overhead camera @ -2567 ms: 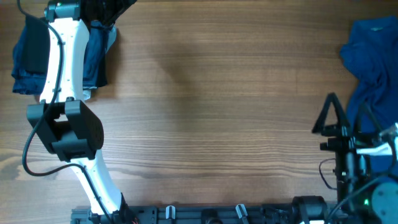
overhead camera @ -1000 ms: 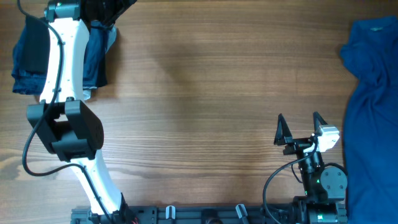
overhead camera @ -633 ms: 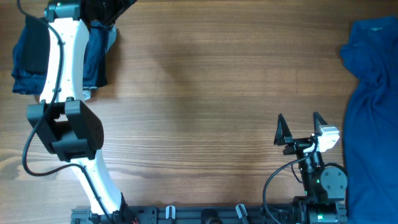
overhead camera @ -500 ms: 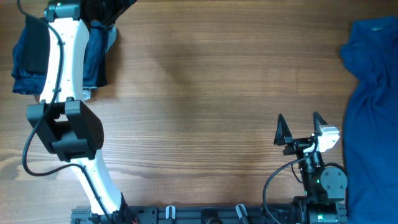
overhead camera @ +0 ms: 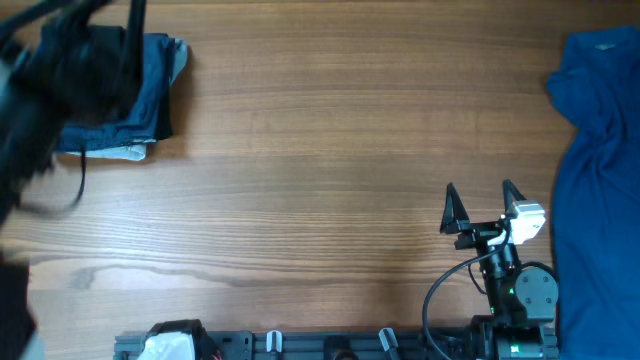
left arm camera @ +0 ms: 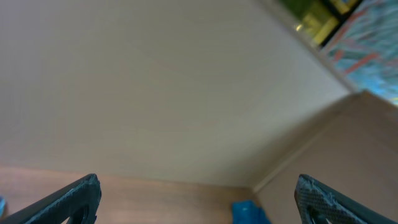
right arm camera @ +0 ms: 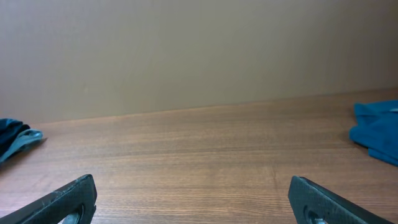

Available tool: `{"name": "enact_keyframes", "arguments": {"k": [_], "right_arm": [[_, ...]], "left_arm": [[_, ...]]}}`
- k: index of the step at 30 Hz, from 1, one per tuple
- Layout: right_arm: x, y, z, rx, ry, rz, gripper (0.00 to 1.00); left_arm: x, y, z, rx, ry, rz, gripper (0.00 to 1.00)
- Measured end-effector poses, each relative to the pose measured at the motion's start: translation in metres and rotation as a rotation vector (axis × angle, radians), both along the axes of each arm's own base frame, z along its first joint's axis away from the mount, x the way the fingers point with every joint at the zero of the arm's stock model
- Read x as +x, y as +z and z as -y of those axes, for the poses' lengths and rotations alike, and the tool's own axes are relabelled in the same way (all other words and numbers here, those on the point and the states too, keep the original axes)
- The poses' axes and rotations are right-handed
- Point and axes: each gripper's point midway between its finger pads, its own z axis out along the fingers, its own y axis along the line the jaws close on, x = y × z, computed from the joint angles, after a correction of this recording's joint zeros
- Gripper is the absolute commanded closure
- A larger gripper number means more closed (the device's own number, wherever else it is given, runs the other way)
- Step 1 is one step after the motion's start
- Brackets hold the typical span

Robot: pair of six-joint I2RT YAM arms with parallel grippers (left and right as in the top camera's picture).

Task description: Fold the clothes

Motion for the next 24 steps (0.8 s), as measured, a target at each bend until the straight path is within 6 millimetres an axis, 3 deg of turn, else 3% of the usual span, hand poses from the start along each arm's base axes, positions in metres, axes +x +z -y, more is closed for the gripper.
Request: {"name": "enact_keyframes", "arguments": {"k": [3,5,10,13,16,20,24], "right_arm": [[0.000,0.000,0.000,0.000,0.000,0.000,0.00],[0.000,0.000,0.000,0.000,0.000,0.000,0.00],[0.000,0.001,0.000,0.000,0.001,0.002,0.00],[0.000,0.000,0.000,0.000,0.001,0.002,0.00],[0.000,0.000,0.000,0.000,0.000,0.002,0.00],[0.000,0.000,0.000,0.000,0.000,0.002,0.00],[0.000,0.000,0.000,0.000,0.000,0.002,0.00]], "left_arm": [[-0.042,-0.015,0.002,0.002,0.004,0.024,0.00],[-0.048,-0.052,0.003,-0.001,0.003,-0.021,0.00],[-0.011,-0.226,-0.004,-0.014,0.032,-0.323,0.00],[-0.005,-0.301,-0.006,-0.015,0.041,-0.382,0.00],[0.000,-0.333,-0.009,-0.002,0.072,-0.301,0.00],[0.006,-0.347,-0.019,0.010,0.148,-0.160,0.00],[0.006,-0.380,-0.034,0.021,0.237,-0.167,0.00]]}}
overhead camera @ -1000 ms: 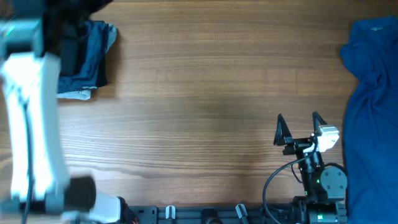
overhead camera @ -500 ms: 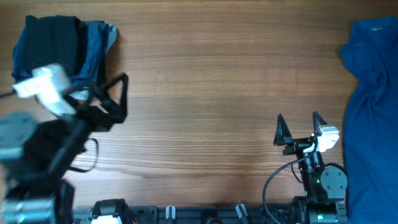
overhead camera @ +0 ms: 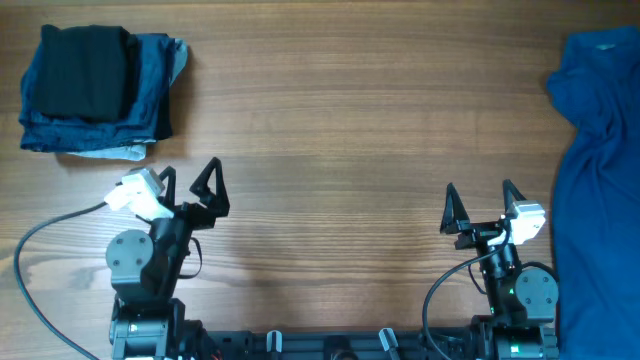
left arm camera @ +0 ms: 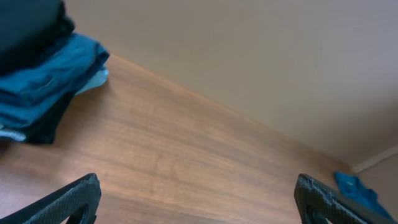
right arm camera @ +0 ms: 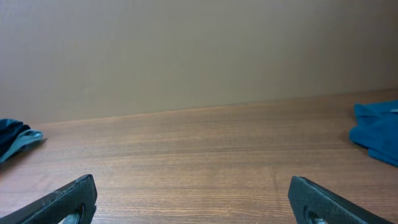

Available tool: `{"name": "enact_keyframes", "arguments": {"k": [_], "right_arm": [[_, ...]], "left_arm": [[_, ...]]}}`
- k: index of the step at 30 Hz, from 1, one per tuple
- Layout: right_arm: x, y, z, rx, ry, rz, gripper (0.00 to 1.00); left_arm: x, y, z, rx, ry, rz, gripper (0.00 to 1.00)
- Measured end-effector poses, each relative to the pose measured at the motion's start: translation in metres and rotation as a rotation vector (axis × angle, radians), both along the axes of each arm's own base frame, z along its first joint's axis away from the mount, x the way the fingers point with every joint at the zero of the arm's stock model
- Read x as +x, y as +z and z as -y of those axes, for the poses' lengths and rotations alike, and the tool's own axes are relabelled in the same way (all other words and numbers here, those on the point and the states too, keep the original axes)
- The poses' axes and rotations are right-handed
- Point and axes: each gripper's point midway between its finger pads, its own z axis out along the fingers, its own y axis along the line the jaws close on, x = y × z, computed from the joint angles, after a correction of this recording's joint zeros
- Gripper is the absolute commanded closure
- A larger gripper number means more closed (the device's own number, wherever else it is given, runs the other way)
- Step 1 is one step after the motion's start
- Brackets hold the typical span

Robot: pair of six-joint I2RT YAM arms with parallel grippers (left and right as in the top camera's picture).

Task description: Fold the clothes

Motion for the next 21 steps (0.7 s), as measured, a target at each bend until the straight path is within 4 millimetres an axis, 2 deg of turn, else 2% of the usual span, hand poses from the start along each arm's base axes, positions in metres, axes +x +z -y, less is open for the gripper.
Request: {"name": "enact_keyframes", "arguments": {"k": [6,13,21], "right_arm": [[0.000,0.000,0.000,0.000,0.000,0.000,0.00],[0.000,0.000,0.000,0.000,0.000,0.000,0.00],[0.000,0.000,0.000,0.000,0.000,0.000,0.00]], "left_arm": [[-0.002,-0.023,-0.004,0.008,0.024,-0.028,0.00],[-0.007,-0.065,-0.004,0.007,0.024,-0.107,0.00],[-0.013,-0.081,-0.005,0.012,0.031,-0.091,0.00]]}}
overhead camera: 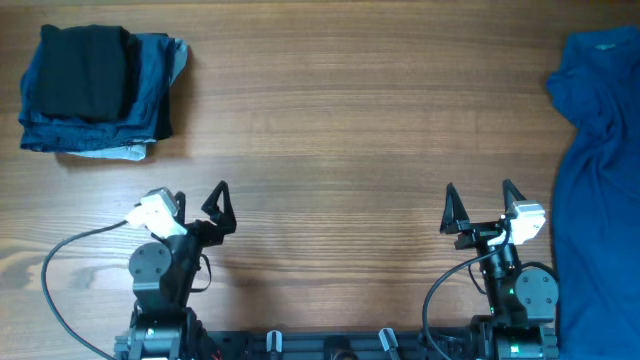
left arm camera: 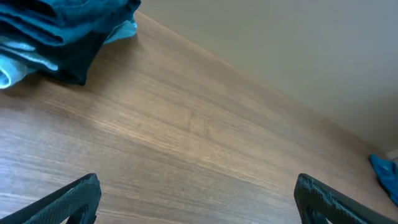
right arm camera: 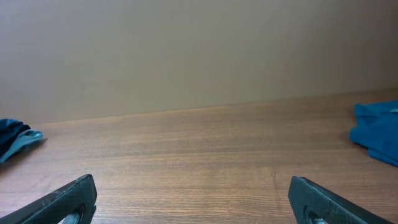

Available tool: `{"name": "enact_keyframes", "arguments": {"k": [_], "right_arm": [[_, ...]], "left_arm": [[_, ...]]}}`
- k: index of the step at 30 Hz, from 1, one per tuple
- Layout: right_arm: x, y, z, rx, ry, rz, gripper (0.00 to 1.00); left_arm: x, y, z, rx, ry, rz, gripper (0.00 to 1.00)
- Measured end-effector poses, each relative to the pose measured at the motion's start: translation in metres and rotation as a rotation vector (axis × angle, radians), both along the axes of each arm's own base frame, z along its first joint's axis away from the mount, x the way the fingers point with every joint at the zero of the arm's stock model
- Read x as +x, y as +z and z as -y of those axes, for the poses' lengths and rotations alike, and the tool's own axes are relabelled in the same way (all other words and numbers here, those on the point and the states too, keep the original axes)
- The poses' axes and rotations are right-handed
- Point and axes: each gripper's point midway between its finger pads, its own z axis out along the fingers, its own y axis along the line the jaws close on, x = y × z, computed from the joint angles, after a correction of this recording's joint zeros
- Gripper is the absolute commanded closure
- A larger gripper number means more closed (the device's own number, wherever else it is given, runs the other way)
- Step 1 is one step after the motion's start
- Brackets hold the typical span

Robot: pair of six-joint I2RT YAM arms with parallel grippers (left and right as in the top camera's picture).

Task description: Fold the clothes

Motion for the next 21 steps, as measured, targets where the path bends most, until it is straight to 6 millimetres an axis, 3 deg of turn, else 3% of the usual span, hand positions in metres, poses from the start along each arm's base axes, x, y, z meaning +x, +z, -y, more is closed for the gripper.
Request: {"name": "enact_keyframes", "arguments": {"k": [4,7,12,21], "right_arm": [[0.000,0.000,0.000,0.000,0.000,0.000,0.00],[0.000,0.000,0.000,0.000,0.000,0.000,0.00],[0.000,0.000,0.000,0.000,-0.002,0.001,0.00],[0.000,0.000,0.000,0.000,-0.002,0.000,0.00]], "left_arm": [[-0.003,-0.009,-0.001,0.002,0.007,-0.002,0.00],[-0.003,-0.002,-0.003,0.005,0.018,0.026,0.00],[-0.010,-0.001,-0.020,0.047,0.113,0.040,0.00],[-0.016,0.031,-0.021,0.429,0.058,0.201,0.00]]}}
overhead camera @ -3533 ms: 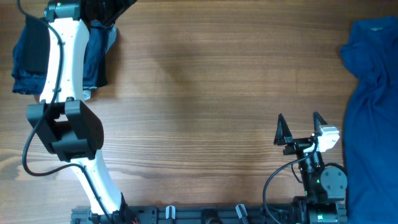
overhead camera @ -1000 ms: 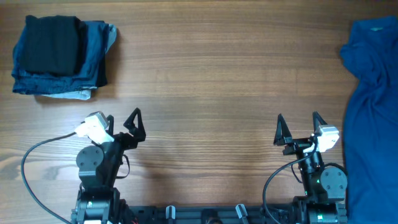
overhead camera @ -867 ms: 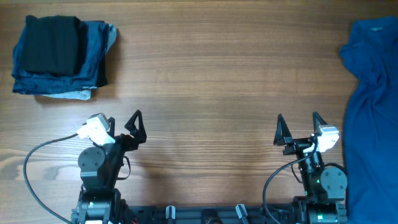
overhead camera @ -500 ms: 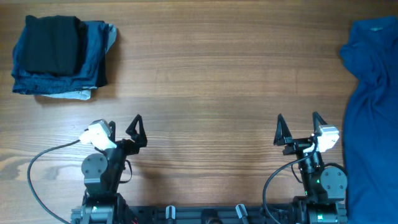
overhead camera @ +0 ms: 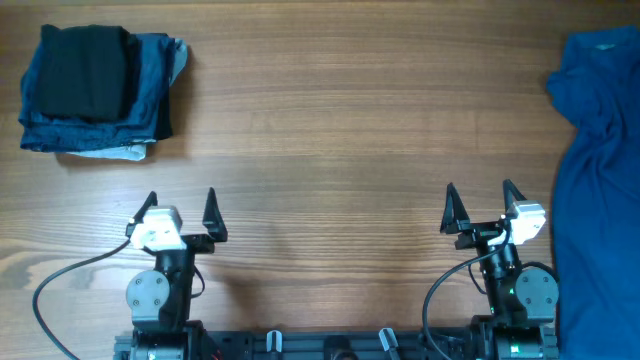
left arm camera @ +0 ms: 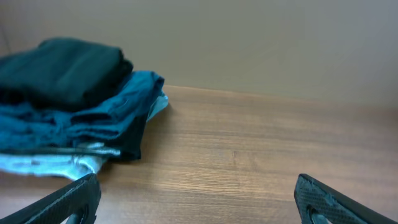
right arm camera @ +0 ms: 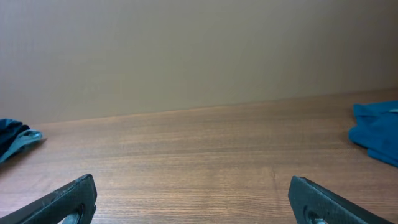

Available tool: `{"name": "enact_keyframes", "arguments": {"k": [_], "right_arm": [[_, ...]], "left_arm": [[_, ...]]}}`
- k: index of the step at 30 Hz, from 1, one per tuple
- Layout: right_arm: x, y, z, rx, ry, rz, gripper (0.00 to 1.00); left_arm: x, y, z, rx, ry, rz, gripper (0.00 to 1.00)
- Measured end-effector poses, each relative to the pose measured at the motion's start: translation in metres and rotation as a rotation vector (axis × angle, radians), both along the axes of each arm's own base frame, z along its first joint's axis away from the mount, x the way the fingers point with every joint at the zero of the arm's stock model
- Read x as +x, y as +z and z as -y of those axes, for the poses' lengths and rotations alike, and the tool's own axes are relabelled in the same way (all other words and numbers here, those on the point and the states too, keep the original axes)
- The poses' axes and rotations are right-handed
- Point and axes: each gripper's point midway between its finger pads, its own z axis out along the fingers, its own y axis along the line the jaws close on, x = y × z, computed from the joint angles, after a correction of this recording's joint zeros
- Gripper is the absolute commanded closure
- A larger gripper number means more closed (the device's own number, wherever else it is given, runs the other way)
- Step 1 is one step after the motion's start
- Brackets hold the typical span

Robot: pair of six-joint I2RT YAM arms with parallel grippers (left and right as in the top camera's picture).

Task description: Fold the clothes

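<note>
A stack of folded clothes (overhead camera: 95,90), black on top of blue denim, lies at the table's far left corner; the left wrist view shows the stack (left arm camera: 68,106) too. An unfolded blue garment (overhead camera: 598,170) covers the table's right side; its edge (right arm camera: 376,130) shows in the right wrist view. My left gripper (overhead camera: 180,205) sits open at the near left, holding nothing. My right gripper (overhead camera: 480,205) sits open at the near right, also holding nothing.
The wooden table (overhead camera: 330,140) spreads between the folded stack and the blue garment. A plain wall (right arm camera: 199,50) rises behind the table's far edge. Both arm bases and their cables sit along the near edge.
My left gripper has drawn back a little to the left and squared up to face the far edge, with the folded stack now ahead of it. The right arm has not moved.
My left arm was up over the folded stack at the far left. Then it was down at the near left, angled right and open. It stayed near there, still angled, and now rests straight at the near edge. The right gripper stayed open and still throughout.
</note>
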Motion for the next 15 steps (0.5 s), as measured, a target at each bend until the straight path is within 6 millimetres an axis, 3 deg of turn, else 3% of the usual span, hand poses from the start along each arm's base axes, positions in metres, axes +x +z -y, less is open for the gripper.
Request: {"name": "enact_keyframes", "arguments": {"k": [7,15], "right_arm": [[0.0000,0.0000,0.0000,0.000,0.000,0.000,0.01],[0.0000,0.0000,0.0000,0.000,0.000,0.000,0.00]], "left_arm": [[-0.0002,0.0003,0.0105,0.152,-0.055,0.003,0.00],[-0.0002,0.0003,0.0106,0.167,-0.057,0.003,0.00]]}}
